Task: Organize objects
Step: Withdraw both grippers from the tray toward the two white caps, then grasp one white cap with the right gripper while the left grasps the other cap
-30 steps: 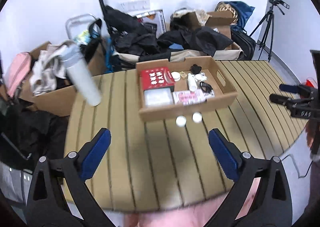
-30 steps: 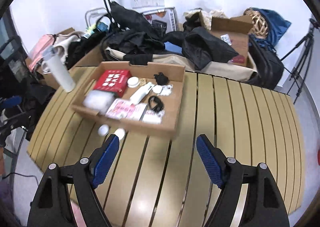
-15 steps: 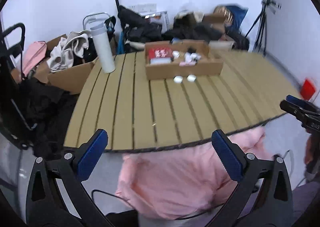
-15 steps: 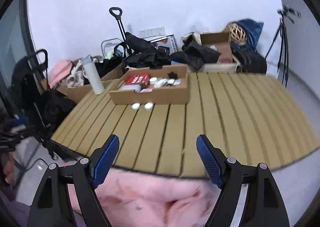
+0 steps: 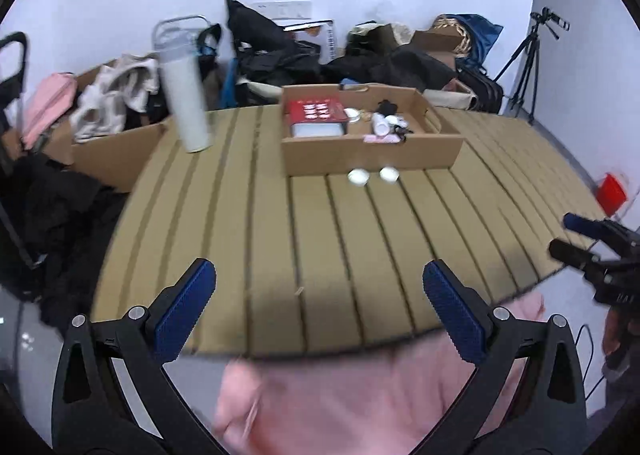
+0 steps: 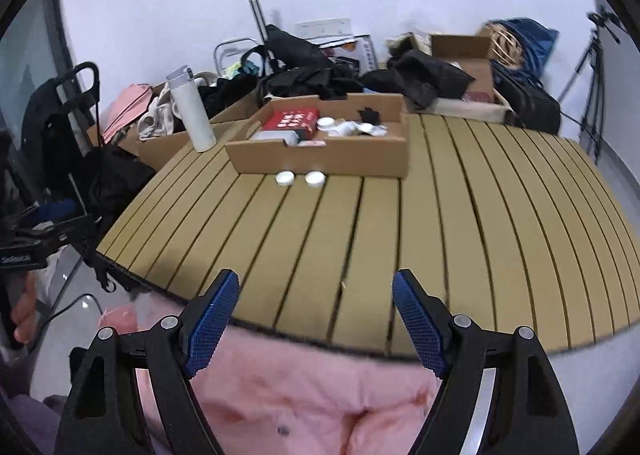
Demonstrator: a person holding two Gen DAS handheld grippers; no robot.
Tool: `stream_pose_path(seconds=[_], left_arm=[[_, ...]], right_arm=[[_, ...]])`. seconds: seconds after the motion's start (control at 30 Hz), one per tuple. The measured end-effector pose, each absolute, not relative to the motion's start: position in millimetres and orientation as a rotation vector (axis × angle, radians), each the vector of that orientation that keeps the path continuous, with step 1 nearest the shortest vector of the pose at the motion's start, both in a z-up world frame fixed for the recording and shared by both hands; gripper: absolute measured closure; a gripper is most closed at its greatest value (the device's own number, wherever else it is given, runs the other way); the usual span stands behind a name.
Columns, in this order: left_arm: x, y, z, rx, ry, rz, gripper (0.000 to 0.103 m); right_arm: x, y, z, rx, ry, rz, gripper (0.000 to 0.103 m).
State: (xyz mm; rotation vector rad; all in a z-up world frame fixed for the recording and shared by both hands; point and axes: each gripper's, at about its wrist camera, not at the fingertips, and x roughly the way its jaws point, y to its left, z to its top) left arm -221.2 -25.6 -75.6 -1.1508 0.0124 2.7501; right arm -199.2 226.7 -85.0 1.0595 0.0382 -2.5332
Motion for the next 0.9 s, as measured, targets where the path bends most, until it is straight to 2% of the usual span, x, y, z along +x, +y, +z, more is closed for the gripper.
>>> stream_pose_path(seconds=[0.07, 0.17, 0.2, 0.33, 0.53, 0.57, 0.6, 0.63, 0.67, 0.73, 0.77, 0.87, 0.9], left_arm=[[-250.6, -18.4, -87.9, -1.149, -0.022, 2.705, 0.001], [-293.7, -5.5, -107.0, -1.21, 0.011, 2.679, 0.003], [-306.1, -3.1, -112.2, -1.229, 0.026, 2.694, 0.004], [-323.8, -8.5, -126.0, -1.255, -0.077, 2.691, 0.004], [-336.8, -10.3, -153.8, -1.326, -0.054, 2.685, 0.004], [-342.1, -9.4, -157.3, -1.334, -0.062, 2.678, 0.004], [-349.8, -5.8, -161.7, -1.343, -0.067, 2.669, 0.004], [-356.6, -2.0, -163.2, -1.343, -0.063, 2.666, 0.005], [-364.8, 3.8, -163.8, -1.326, -0.058, 2.669, 0.007], [-386.0, 19.6, -164.0, -1.274, -0.071, 2.688, 0.023], [-397.8, 30.7, -165.2, -1.273, -0.07, 2.678, 0.026], [-427.7, 61.3, -179.9, -1.329, 0.032, 2.672, 0.036], [-435.5, 69.9, -190.3, -1.372, 0.077, 2.685, 0.043]], right_arm=[[-219.1, 215.2, -90.9, 1.068, 0.062, -2.522, 0.021], [-264.8, 197.0, -105.2, 1.088, 0.092, -2.506, 0.035], [-280.9, 189.4, -110.4, 1.094, 0.111, -2.509, 0.036], [-343.9, 155.4, -142.0, 1.148, 0.17, -2.473, 0.04], [-421.3, 119.0, -200.7, 1.281, 0.197, -2.45, 0.043], [-424.7, 119.0, -204.7, 1.284, 0.191, -2.46, 0.06], [-425.1, 120.6, -204.7, 1.256, 0.192, -2.486, 0.071], [-424.7, 121.0, -205.3, 1.257, 0.186, -2.479, 0.071], [-421.5, 125.7, -204.8, 1.245, 0.168, -2.479, 0.071], [-412.5, 139.1, -197.5, 1.212, 0.153, -2.491, 0.072], [-406.9, 145.6, -193.1, 1.192, 0.149, -2.5, 0.072], [-383.6, 179.7, -177.0, 1.173, 0.107, -2.534, 0.071], [-371.8, 194.7, -171.4, 1.177, 0.075, -2.542, 0.071]])
